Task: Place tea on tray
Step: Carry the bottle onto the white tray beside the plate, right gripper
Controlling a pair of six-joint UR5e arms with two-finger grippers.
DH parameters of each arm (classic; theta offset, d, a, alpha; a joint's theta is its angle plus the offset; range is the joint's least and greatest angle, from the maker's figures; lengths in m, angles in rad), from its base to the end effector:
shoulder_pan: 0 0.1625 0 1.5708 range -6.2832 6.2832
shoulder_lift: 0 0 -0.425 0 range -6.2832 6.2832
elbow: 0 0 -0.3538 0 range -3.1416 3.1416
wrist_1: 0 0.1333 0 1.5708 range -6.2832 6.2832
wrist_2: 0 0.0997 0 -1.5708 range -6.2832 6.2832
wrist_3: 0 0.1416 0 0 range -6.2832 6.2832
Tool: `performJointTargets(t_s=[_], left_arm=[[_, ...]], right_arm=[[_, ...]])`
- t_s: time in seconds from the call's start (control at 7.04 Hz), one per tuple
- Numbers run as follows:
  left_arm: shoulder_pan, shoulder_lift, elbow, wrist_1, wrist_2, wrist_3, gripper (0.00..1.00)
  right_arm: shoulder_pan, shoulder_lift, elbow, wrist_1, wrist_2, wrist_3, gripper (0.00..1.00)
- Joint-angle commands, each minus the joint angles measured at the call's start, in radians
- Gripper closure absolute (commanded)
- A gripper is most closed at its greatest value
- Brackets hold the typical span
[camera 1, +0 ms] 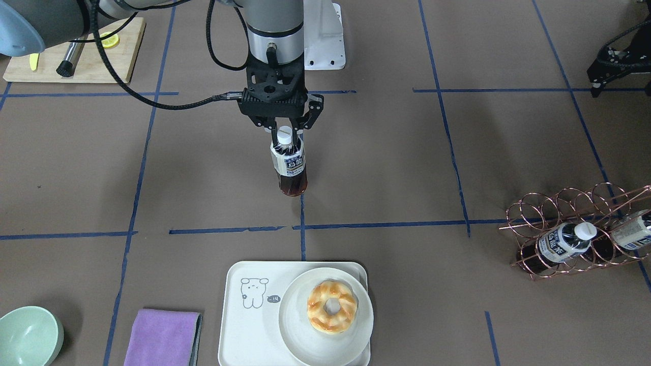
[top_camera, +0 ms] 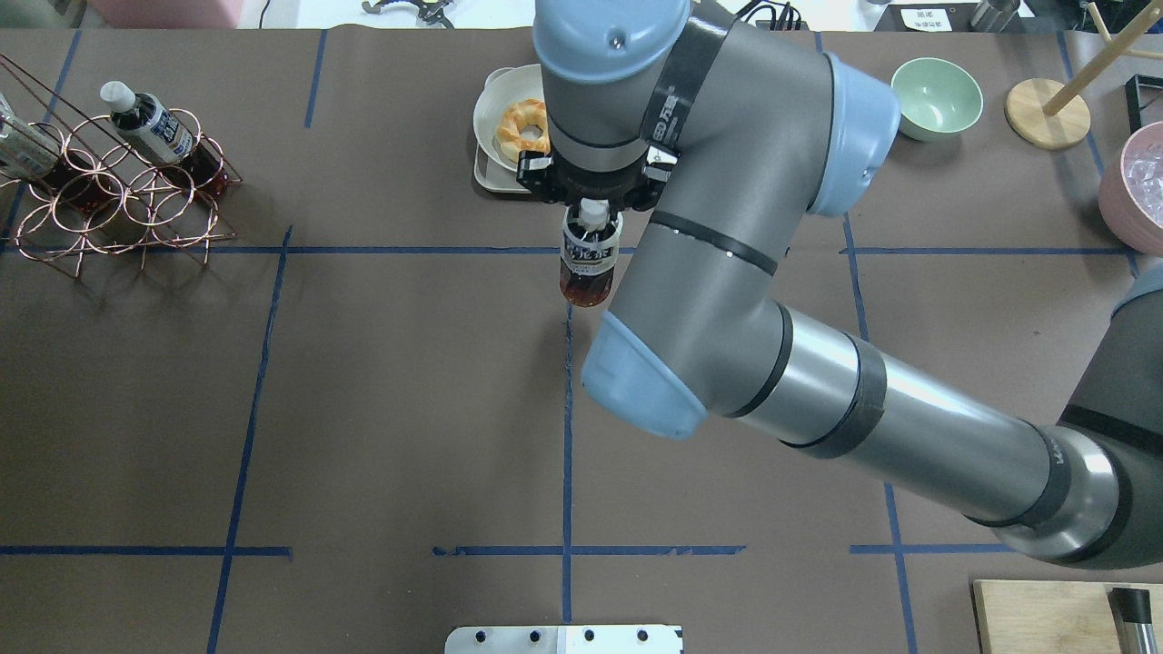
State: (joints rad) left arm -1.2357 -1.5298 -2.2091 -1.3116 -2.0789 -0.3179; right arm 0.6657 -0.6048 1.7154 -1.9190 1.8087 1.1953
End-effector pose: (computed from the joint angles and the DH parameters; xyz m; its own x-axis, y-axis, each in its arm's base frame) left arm 0.0741 -0.4086 0.4718 0.8303 0.1392 -0.5397 -0.0534 0.9837 0.1716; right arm -0.4683 -0.4948 0.1178 0.7023 0.0983 0.7050 -0.2307 0.9684 0.0947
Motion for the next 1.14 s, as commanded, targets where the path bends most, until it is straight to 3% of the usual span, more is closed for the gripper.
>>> performJointTargets(t_s=[0.0, 0.28, 0.71, 0.99], left_arm=[[-0.033, 0.042, -0.003, -0.002, -0.010, 0.037, 0.00], [-0.065, 0.063, 0.000, -0.002, -0.064, 0.085, 0.00], [-0.102, 0.065, 0.003, 0.000, -0.067, 0.117, 0.00], [-0.224, 0.077, 0.111, 0.000, -0.188, 0.315, 0.00]], right_arm=[[0.095, 0.013, -0.106, 0.113, 0.003, -0.062, 1.00], [0.149, 0.014, -0.225, 0.242, 0.004, -0.106, 1.00], [0.215, 0.043, -0.400, 0.379, 0.012, -0.167, 1.00], [0.239, 0.043, -0.465, 0.469, 0.035, -0.171, 1.00]])
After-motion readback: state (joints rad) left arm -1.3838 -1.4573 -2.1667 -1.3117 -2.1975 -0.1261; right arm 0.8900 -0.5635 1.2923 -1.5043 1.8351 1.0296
